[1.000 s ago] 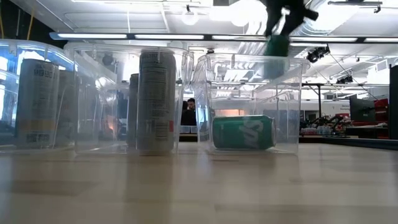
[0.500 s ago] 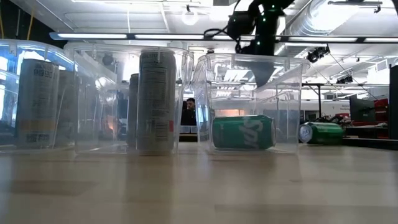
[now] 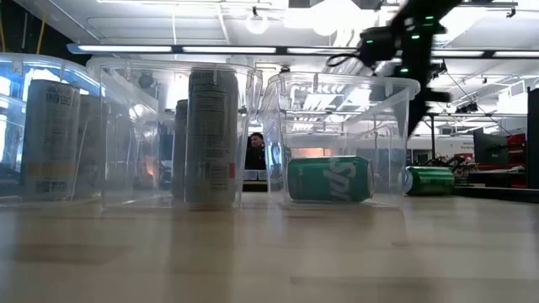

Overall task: Sort soda cans
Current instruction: Put the green soda can into the right transparent container

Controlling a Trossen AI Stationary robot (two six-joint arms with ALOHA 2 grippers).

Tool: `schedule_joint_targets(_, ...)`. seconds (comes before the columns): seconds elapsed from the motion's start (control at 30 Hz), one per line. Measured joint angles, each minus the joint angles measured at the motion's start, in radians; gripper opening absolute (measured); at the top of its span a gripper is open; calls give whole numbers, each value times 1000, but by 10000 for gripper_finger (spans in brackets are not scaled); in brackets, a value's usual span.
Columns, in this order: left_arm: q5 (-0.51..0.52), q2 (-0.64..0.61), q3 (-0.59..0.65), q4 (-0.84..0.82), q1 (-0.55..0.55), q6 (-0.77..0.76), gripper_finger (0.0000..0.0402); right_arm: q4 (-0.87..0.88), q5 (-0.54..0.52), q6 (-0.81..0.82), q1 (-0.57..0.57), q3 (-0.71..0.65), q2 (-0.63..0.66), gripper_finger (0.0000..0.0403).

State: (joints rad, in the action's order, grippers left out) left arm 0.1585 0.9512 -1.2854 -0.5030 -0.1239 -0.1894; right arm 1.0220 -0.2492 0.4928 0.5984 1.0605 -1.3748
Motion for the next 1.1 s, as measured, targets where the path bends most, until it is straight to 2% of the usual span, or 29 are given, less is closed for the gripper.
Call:
schedule_joint_targets(0.1, 1, 4, 0, 0, 0, 8, 0, -21, 23, 41, 19, -94, 101, 0)
schedule_joint_targets(0.2, 14, 11, 0, 1, 0, 12, 0, -64, 50, 76, 29, -144, 149, 0)
schedule_joint_targets(0.3, 19, 19, 0, -1, -1, 23, 0, -189, 186, 58, 8, -168, 172, 0)
schedule_joint_targets(0.37, 20, 26, 0, -2, -1, 23, 0, -251, 230, 48, -31, -157, 189, 0)
schedule_joint_targets(0.47, 22, 37, 0, -21, -1, 3, 0, -352, 155, 41, -112, -102, 254, 0)
schedule_joint_targets(0.53, 23, 44, 0, -37, -1, -13, 0, -440, 144, 5, -158, -63, 298, 0)
schedule_joint_targets(0.63, 28, 59, 0, -29, -1, -19, 0, -587, 215, -4, -229, -25, 318, 0)
schedule_joint_targets(0.73, 28, 76, 0, -21, -1, -19, 0, -669, 262, -4, -323, -8, 287, 0)
schedule_joint_targets(0.9, 27, 91, 0, -23, -1, -38, 0, -694, 240, -18, -490, -6, 140, 16)
schedule_joint_targets(1.0, 27, 92, 0, -22, -1, -45, 0, -706, 253, -70, -552, -6, 45, 56)
schedule_joint_targets(1.1, 25, 92, 0, -22, -1, -52, 0, -660, 267, -112, -585, 35, -52, 118)
